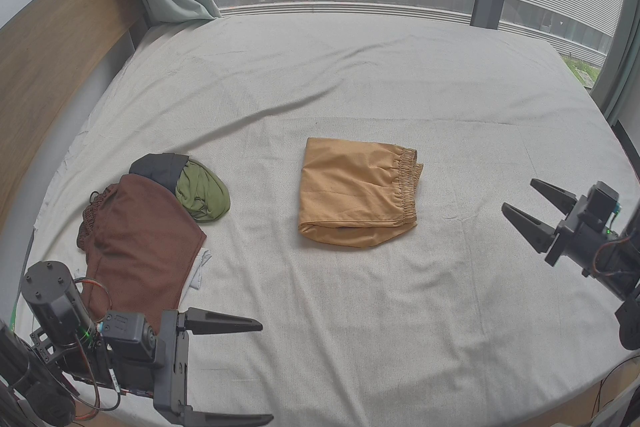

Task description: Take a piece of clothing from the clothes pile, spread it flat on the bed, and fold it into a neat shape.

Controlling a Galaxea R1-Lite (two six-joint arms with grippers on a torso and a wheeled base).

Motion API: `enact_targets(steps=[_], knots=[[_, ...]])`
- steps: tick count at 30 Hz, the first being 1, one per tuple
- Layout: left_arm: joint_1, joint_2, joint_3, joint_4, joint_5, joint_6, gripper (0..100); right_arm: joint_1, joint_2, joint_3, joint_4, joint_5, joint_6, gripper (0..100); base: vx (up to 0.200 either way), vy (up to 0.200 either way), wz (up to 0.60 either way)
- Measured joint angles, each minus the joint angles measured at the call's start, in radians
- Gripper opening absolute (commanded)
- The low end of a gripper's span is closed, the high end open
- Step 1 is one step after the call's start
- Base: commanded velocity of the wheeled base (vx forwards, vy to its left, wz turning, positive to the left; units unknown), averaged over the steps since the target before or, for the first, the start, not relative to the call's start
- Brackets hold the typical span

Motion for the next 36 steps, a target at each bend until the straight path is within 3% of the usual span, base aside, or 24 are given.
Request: enact_targets(steps=[7,18,26,36], knots=[[-0.054,-0.143,0.001,0.099,0.001,-0.003,100,-0.046,-0.188,0.100,0.009,0.000,-0.013,100,0.000,0.000,0.00],[-0.064,-0.396,0.001,0.280,0.045,0.002,100,-0.083,-0.459,0.187,0.100,0.000,-0.018,100,0.000,0.000,0.00],[-0.055,-0.540,0.001,0.376,0.156,0.001,100,-0.105,-0.736,0.193,0.398,0.003,-0.016,100,0.000,0.000,0.00],[0.072,-0.736,0.001,0.610,0.235,-0.011,100,-0.108,-1.197,0.187,1.000,0.005,-0.012,100,0.000,0.000,0.00]])
